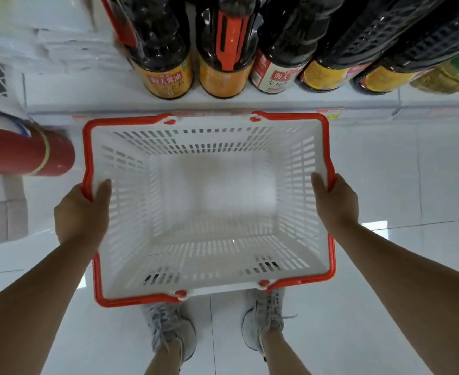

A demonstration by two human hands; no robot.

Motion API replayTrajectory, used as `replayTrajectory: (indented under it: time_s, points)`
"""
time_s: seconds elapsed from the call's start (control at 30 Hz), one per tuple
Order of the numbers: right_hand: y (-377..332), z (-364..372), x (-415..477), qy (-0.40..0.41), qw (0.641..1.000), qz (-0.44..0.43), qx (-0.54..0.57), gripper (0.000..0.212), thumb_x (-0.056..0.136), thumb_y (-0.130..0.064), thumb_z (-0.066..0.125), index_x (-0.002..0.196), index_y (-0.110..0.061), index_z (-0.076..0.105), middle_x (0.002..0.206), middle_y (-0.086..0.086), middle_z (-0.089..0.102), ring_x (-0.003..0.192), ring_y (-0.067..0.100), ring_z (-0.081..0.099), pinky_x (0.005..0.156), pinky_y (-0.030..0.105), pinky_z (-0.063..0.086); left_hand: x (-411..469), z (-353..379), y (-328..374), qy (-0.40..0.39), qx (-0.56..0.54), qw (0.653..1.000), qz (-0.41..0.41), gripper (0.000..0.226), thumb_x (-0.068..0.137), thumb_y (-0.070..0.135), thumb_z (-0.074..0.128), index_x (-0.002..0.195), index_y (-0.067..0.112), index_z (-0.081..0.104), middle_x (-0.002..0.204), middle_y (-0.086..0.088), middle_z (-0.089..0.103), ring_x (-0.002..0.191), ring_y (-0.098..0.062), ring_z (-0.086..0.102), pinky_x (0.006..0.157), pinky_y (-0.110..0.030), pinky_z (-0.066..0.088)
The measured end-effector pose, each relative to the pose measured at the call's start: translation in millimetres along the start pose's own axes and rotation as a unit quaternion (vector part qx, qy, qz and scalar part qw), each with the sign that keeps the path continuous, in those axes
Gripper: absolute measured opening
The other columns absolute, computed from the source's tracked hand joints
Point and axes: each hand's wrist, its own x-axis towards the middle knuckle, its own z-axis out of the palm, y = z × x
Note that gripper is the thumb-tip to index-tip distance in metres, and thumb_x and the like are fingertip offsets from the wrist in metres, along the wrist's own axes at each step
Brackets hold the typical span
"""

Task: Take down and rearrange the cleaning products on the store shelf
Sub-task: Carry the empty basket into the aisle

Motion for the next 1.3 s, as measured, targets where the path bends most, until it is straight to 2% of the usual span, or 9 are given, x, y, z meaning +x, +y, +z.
replayTrajectory:
  time_s: [0.13,0.37,0.53,0.63,0.83,0.97,1.07,1.2,1.3]
  points:
    - [-28.6,-34.8,-57.6,-0.005,1.000,-0.016,-0.006,0.043,0.098,-0.054,0.045,0.092,-0.013,0.055,0.074,-0.002,0.058,0.070,0.023,0.060,0.063,0.033,0.049,-41.1,-62.6,-21.6,0.005,-0.030,0.999,-0.040,0.042,0.098,0.046,0.050,0.088,0.006,0.057,0.082,-0.010,0.057,0.076,-0.030,0.052,0.070,-0.037,0.040]
    - [-87.7,-93.4,-164.5,-0.024,0.997,-0.064,-0.041,0.041,0.099,-0.051,0.046,0.094,-0.012,0.053,0.075,-0.002,0.053,0.074,0.024,0.054,0.067,0.031,0.038,-129.5,-171.5,-83.5,0.024,-0.045,0.992,-0.114,0.048,0.097,0.049,0.049,0.095,0.002,0.061,0.094,-0.022,0.066,0.091,-0.042,0.061,0.073,-0.038,0.039]
    - [-115.2,-99.0,-221.5,-0.060,0.989,-0.119,-0.058,0.047,0.099,-0.051,0.045,0.096,-0.006,0.057,0.085,0.005,0.059,0.080,0.028,0.056,0.072,0.034,0.042,-193.6,-219.9,-134.3,0.056,-0.077,0.980,-0.174,0.040,0.099,0.045,0.049,0.085,0.008,0.055,0.079,-0.010,0.057,0.077,-0.030,0.051,0.069,-0.037,0.038]
    - [-131.8,-89.6,-250.9,-0.087,0.981,-0.162,-0.066,0.048,0.099,-0.052,0.045,0.099,-0.006,0.057,0.085,0.005,0.060,0.080,0.028,0.057,0.073,0.036,0.045,-232.7,-235.1,-165.0,0.091,-0.091,0.969,-0.213,0.035,0.099,0.040,0.050,0.087,0.008,0.055,0.080,-0.010,0.056,0.076,-0.026,0.048,0.071,-0.036,0.038]
    - [-170.3,-58.2,-317.7,-0.129,0.954,-0.250,-0.100,0.046,0.100,-0.051,0.045,0.101,-0.006,0.056,0.087,0.004,0.059,0.081,0.026,0.054,0.074,0.034,0.043,-296.2,-254.6,-256.5,0.133,-0.128,0.933,-0.310,0.043,0.097,0.045,0.050,0.091,0.004,0.060,0.079,-0.010,0.058,0.076,-0.027,0.050,0.070,-0.036,0.037]
    - [-200.7,-24.5,-366.5,-0.155,0.935,-0.296,-0.114,0.044,0.099,-0.051,0.046,0.103,-0.009,0.058,0.093,0.001,0.061,0.087,0.022,0.055,0.081,0.035,0.046,-326.4,-269.1,-315.4,0.147,-0.165,0.904,-0.365,0.044,0.096,0.048,0.050,0.074,0.010,0.052,0.065,-0.005,0.052,0.064,-0.025,0.049,0.060,-0.034,0.033]
    - [-226.0,7.3,-409.1,-0.178,0.918,-0.326,-0.136,0.040,0.100,-0.049,0.047,0.105,-0.011,0.058,0.095,-0.001,0.060,0.088,0.020,0.055,0.081,0.032,0.044,-342.4,-279.9,-363.5,0.154,-0.178,0.883,-0.406,0.047,0.097,0.049,0.049,0.072,0.010,0.049,0.062,-0.004,0.049,0.057,-0.020,0.044,0.050,-0.033,0.027]
    - [-261.3,54.4,-470.7,-0.190,0.898,-0.360,-0.167,0.040,0.100,-0.048,0.048,0.102,-0.010,0.058,0.093,0.001,0.061,0.086,0.021,0.057,0.080,0.033,0.045,-354.7,-290.3,-436.6,0.161,-0.213,0.859,-0.436,0.047,0.095,0.053,0.050,0.073,0.011,0.052,0.063,-0.004,0.052,0.058,-0.024,0.051,0.050,-0.031,0.034]
    - [-287.8,91.8,-521.9,-0.202,0.887,-0.371,-0.184,0.042,0.100,-0.050,0.047,0.100,-0.010,0.059,0.092,0.001,0.062,0.085,0.021,0.059,0.079,0.033,0.047,-361.4,-313.5,-488.6,0.156,-0.220,0.855,-0.443,0.048,0.096,0.053,0.049,0.074,0.011,0.052,0.062,-0.005,0.053,0.056,-0.024,0.051,0.050,-0.030,0.036]
